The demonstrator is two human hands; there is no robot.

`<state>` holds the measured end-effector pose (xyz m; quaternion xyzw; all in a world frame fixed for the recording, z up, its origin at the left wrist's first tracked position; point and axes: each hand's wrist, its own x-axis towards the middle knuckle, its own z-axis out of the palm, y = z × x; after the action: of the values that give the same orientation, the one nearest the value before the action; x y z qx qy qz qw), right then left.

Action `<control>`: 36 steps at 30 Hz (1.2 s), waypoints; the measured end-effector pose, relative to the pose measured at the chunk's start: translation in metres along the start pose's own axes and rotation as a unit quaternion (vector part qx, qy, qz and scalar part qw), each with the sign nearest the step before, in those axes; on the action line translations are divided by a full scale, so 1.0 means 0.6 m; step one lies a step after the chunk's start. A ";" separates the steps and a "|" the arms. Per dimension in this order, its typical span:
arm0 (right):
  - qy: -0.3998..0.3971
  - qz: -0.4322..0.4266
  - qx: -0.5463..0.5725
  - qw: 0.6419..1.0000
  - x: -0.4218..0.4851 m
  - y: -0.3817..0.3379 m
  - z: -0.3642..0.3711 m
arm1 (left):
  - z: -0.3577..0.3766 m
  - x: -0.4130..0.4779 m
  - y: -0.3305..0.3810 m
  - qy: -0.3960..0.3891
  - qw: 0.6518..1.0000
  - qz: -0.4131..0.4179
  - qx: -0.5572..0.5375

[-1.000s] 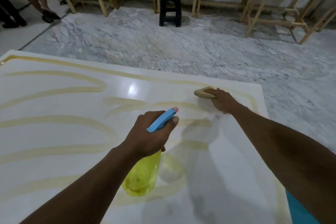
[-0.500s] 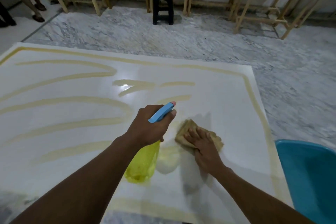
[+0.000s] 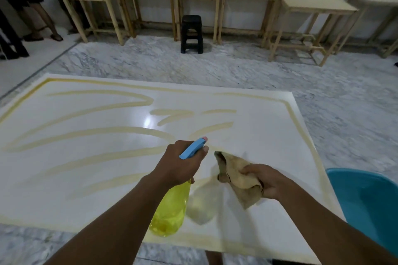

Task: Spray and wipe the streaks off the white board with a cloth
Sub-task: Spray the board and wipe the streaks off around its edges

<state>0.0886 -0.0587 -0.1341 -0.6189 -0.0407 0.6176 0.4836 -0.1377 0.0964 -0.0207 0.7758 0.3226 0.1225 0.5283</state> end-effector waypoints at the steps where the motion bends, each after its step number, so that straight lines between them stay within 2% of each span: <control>1: -0.009 -0.020 -0.044 0.999 0.017 -0.034 -0.006 | -0.004 0.018 0.003 0.003 1.000 -0.001 -0.003; 3: 0.024 -0.085 -0.153 0.984 0.057 -0.115 -0.020 | -0.011 0.058 0.003 0.010 1.000 0.003 -0.004; 5: 0.075 -0.154 -0.268 0.948 0.106 -0.207 -0.032 | -0.014 0.111 -0.004 0.016 1.000 -0.005 -0.005; 7: 0.104 -0.197 -0.390 0.893 0.164 -0.300 -0.040 | -0.016 0.166 -0.015 0.013 1.000 -0.018 0.006; 9: 0.170 -0.222 -0.510 0.813 0.220 -0.377 -0.048 | -0.019 0.212 -0.017 0.017 0.999 -0.035 0.020; 11: 0.203 -0.228 -0.583 0.753 0.288 -0.424 -0.060 | -0.025 0.259 -0.015 0.020 0.999 -0.038 0.016; 13: 0.214 -0.228 -0.622 0.718 0.352 -0.433 -0.076 | -0.028 0.294 -0.012 0.027 0.999 -0.031 0.015; 16: 0.184 -0.207 -0.631 0.724 0.419 -0.374 -0.092 | -0.029 0.321 -0.022 0.022 0.999 -0.036 0.031; 21: 0.203 -0.297 -0.590 0.723 0.421 -0.225 -0.067 | -0.028 0.304 -0.040 0.011 0.999 -0.042 0.026; 26: 0.159 -0.296 -0.614 0.715 0.318 -0.063 -0.012 | -0.033 0.225 -0.064 0.015 0.998 -0.042 0.032; 30: 0.145 -0.297 -0.584 0.741 0.192 0.096 0.073 | -0.044 0.118 -0.081 0.011 0.999 -0.031 0.040; 33: 0.114 -0.328 -0.583 0.735 0.108 0.189 0.128 | -0.056 0.037 -0.087 0.015 0.999 -0.034 0.030; 35: 0.075 -0.297 -0.575 0.759 0.052 0.190 0.157 | -0.069 -0.022 -0.085 0.016 0.999 -0.040 0.022; 36: 0.076 -0.267 -0.550 0.788 0.031 0.170 0.166 | -0.075 -0.038 -0.087 0.013 0.999 -0.040 0.024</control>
<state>-0.0428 -0.0457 -0.1908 -0.7897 -0.4998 0.2882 0.2088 -0.1983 0.1276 -0.0454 0.7729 0.3632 0.1032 0.5100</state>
